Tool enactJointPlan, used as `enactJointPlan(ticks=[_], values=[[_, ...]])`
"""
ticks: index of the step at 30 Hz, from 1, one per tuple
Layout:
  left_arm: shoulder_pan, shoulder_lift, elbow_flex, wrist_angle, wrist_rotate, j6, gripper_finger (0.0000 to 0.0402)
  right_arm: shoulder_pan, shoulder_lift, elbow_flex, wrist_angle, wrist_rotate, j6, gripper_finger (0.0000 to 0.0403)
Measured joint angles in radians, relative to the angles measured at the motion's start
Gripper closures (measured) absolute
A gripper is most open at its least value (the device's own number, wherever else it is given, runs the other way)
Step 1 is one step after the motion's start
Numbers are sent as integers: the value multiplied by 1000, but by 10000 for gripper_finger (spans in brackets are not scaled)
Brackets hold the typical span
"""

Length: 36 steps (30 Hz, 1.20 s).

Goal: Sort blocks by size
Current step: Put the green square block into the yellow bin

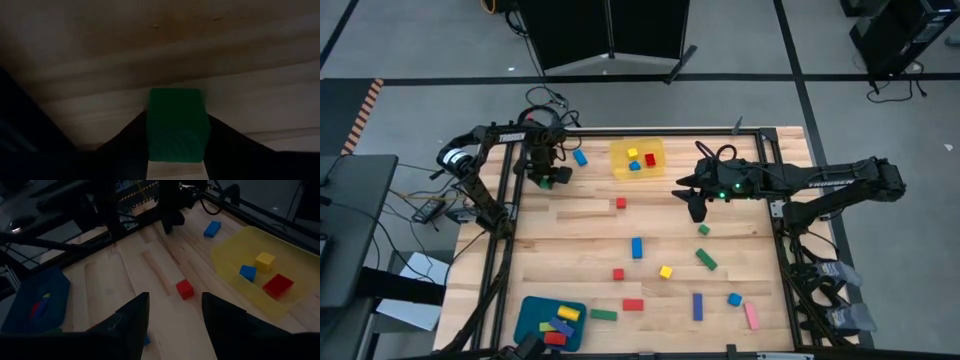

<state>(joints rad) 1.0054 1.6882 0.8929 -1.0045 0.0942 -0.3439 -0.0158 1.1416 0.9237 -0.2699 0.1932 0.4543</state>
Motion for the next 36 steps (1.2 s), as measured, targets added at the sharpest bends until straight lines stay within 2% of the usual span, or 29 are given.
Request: enactJointPlan(ticks=[6,12,16,21,27,29,36], values=[[-60,-112,72,-37,31,-31,262,0,0,0,9,1,17,211],[-170,-173,247,34,109,-50,262,-5,0,0,14,27,16,211],[-239,-141,349,187,129,-88,262,-19,0,0,15,27,16,211],[-298,-32,446,357,199,-150,262,-26,0,0,49,27,15,211],[-349,115,565,386,210,-159,262,-26,0,0,68,27,14,211],[-360,143,588,378,211,-162,240,-26,0,0,68,27,14,211],[-369,145,597,383,204,-128,73,-17,4,0,67,45,18,211]])
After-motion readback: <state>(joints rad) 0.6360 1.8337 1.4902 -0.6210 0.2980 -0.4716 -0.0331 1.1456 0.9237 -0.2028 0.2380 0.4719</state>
